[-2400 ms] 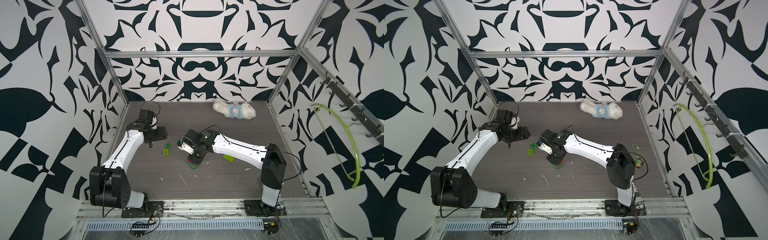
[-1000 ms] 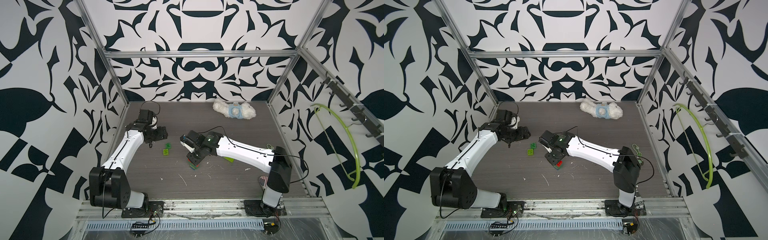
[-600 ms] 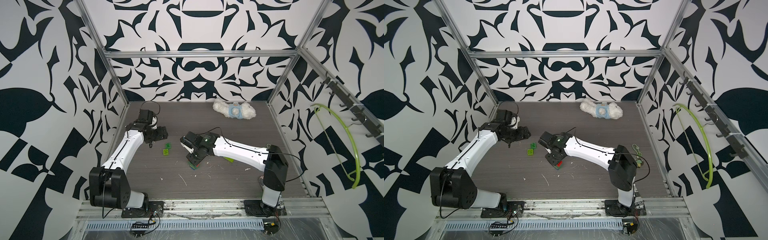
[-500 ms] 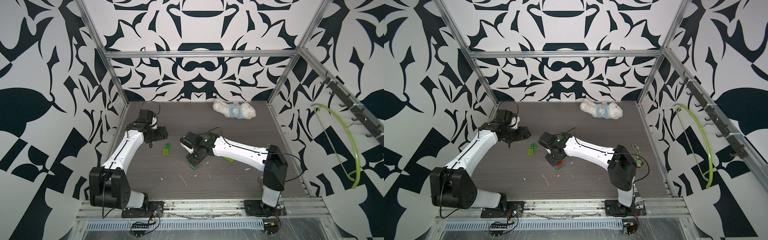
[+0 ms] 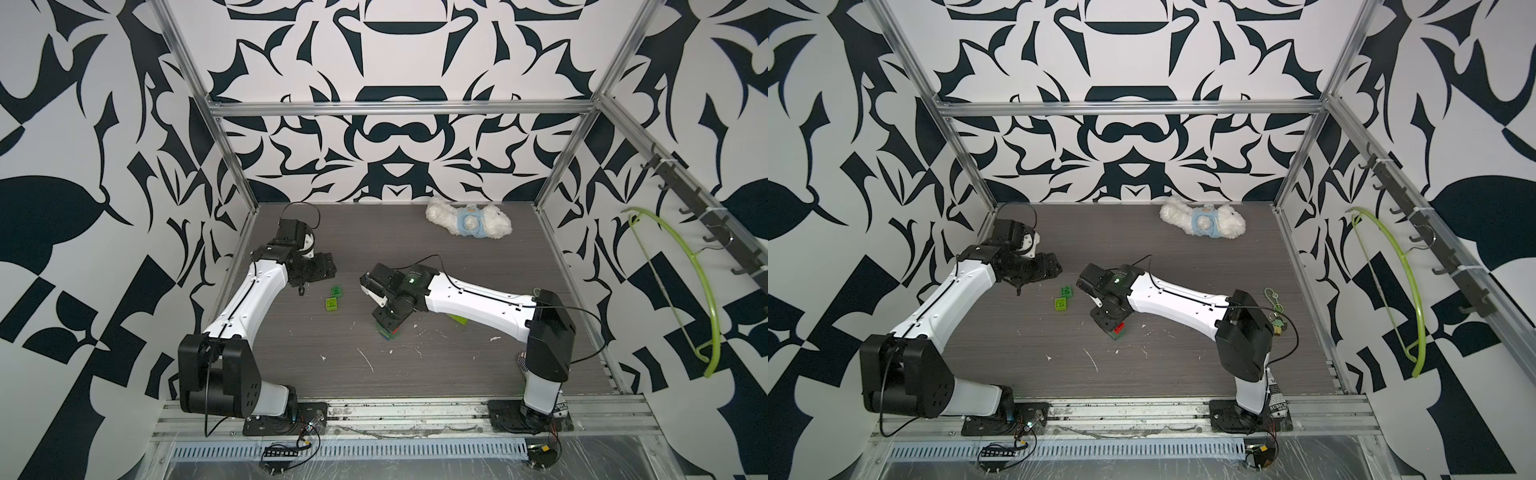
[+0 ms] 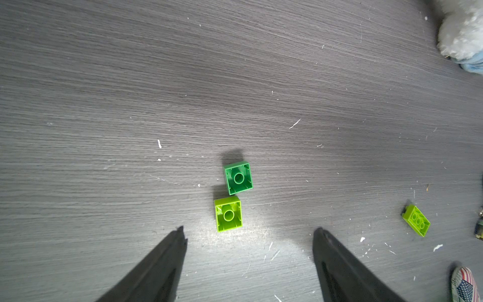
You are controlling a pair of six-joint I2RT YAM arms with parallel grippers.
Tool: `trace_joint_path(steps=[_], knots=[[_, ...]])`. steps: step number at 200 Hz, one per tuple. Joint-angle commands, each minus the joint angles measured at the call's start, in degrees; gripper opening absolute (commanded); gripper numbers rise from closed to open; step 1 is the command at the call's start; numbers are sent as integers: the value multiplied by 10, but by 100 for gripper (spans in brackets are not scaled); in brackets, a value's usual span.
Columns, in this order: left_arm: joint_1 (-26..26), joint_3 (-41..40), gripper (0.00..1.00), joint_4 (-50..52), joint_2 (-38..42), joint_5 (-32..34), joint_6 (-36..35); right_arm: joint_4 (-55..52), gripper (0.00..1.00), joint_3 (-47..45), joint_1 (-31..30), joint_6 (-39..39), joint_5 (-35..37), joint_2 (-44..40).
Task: Assemble a carrot with lego
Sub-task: Assemble the lego brick with the lego brick.
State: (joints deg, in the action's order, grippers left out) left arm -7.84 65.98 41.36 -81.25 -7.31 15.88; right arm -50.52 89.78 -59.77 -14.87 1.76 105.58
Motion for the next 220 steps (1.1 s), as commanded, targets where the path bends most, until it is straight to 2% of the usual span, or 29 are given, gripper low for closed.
trace_joint_path(steps=[1,119,185,220], knots=[[2,-12,84,0,14,-7,0,-6,30,-8,-3,1,2,8],[1,-13,84,0,14,-7,1,-6,29,-48,-5,-13,19,-6],[1,-13,84,-1,15,-8,4,21,27,-103,-9,-31,33,-25],[1,-16,84,-7,13,-16,13,43,27,-114,-11,-5,31,-40]])
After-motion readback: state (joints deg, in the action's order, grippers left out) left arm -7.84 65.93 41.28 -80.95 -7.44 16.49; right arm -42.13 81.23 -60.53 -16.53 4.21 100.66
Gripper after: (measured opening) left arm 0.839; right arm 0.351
